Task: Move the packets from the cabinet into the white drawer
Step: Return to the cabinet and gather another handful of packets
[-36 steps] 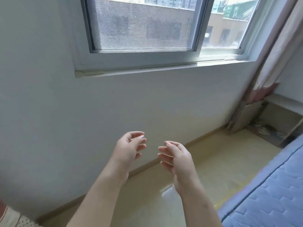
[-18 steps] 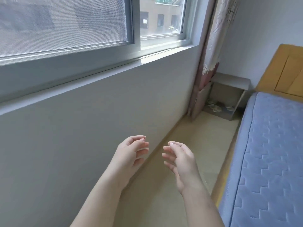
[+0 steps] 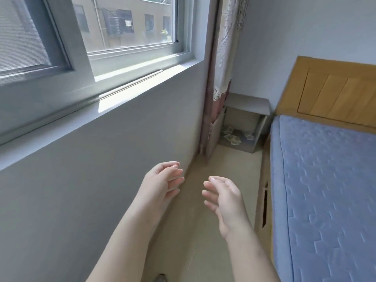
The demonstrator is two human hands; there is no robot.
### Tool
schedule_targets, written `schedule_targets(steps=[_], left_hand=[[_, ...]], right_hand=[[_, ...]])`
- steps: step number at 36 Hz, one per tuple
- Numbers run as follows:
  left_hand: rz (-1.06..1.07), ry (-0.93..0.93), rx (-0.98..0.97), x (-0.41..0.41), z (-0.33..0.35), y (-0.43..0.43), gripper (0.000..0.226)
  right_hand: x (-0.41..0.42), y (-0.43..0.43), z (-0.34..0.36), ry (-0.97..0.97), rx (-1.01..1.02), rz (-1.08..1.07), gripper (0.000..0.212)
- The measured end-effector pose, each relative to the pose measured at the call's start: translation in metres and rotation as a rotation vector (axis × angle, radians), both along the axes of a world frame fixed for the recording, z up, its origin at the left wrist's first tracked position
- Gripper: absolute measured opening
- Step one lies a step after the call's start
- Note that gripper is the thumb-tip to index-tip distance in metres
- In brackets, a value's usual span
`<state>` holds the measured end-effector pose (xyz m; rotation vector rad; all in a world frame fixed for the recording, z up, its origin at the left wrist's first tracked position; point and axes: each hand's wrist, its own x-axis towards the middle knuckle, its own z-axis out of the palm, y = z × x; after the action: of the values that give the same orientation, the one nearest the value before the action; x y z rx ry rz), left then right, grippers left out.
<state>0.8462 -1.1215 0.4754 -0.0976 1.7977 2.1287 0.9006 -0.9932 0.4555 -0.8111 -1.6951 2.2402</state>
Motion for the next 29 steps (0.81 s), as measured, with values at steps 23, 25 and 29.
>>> schedule_targets(steps=[23,25,29], left_hand=[[-0.281,-0.067,-0.030,-0.352,-0.010,0.254,0.014],[-0.279,-0.060,-0.024,-0.374,-0.012,0.291,0.015],[-0.277,-0.056,-0.022,-0.418,-0.004,0.367,0.015]], right_hand=[[-0.310,0.223,-0.016,-0.033,-0.059,-0.319,0.009],[-0.332,0.260,-0.015,-0.023,-0.047,-0.326,0.009],[-0.377,0.342,-0.003,-0.003,-0.016,-0.336,0.010]])
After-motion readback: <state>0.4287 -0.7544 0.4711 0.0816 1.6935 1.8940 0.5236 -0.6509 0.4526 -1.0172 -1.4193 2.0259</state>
